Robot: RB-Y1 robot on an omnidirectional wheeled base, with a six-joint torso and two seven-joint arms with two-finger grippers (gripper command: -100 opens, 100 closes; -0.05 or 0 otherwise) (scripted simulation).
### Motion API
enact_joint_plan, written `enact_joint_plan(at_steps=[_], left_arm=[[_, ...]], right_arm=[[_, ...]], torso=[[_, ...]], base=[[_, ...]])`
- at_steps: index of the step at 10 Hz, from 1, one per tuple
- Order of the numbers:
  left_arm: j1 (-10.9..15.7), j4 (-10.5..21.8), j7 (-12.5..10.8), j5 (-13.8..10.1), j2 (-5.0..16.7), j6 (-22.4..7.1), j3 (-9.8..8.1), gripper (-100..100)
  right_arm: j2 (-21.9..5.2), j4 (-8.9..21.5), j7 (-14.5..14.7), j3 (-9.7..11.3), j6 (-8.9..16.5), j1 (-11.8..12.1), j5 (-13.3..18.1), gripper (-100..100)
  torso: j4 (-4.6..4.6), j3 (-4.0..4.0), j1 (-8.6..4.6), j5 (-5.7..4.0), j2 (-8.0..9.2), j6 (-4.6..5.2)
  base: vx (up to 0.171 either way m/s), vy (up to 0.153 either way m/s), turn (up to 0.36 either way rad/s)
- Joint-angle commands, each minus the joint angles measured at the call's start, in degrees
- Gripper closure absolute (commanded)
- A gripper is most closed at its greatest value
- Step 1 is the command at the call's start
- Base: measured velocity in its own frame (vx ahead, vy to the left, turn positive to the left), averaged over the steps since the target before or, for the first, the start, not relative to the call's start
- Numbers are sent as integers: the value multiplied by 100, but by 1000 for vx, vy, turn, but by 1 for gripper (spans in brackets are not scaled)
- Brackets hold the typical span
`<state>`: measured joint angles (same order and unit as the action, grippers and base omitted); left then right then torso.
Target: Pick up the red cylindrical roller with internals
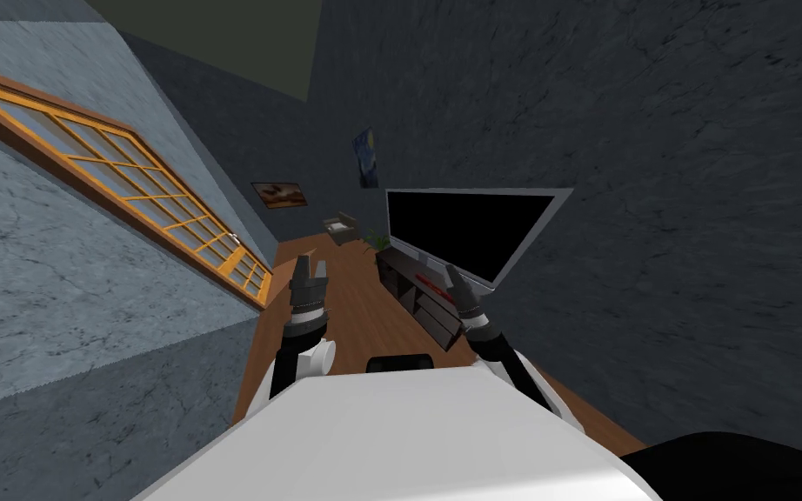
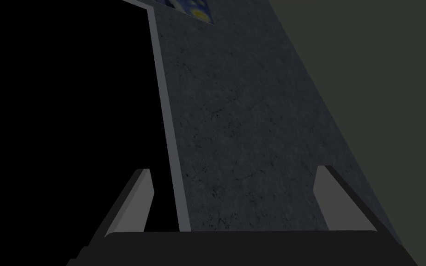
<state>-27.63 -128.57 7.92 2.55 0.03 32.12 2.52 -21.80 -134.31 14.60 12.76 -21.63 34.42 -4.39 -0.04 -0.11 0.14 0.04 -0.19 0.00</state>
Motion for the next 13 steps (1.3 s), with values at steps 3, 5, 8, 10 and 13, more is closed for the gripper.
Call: enact_joint_plan(at_steps=[3, 5, 8, 10, 13], left_arm=[[0, 0, 0, 0, 0, 0, 0, 0], [0, 0, 0, 0, 0, 0, 0, 0], [0, 0, 0, 0, 0, 0, 0, 0], [-1, 0, 0, 0, 0, 0, -1, 0], [-1, 0, 0, 0, 0, 0, 0, 0]], right_arm=[[-482, 85, 256, 237, 412, 0, -59, -100], [-857, 226, 532, 464, 751, 24, -94, -100], [-1317, 410, 833, 680, 1221, 46, -118, -100], [-1581, 511, 991, 781, 1472, 56, -126, -100], [-1823, 616, 1151, 878, 1732, 65, -131, -100]], torso=[[-2, -6, 0, 0, -11, -3], [-2, -7, -8, -2, -12, -2], [-4, -10, -7, -2, -18, -2], [-5, -13, -11, -3, -21, 2], [-5, -12, -11, -3, -21, -1]], base=[[73, 32, 119], [103, 12, 187], [108, 15, 184], [102, 0, 110], [96, -1, 116]])
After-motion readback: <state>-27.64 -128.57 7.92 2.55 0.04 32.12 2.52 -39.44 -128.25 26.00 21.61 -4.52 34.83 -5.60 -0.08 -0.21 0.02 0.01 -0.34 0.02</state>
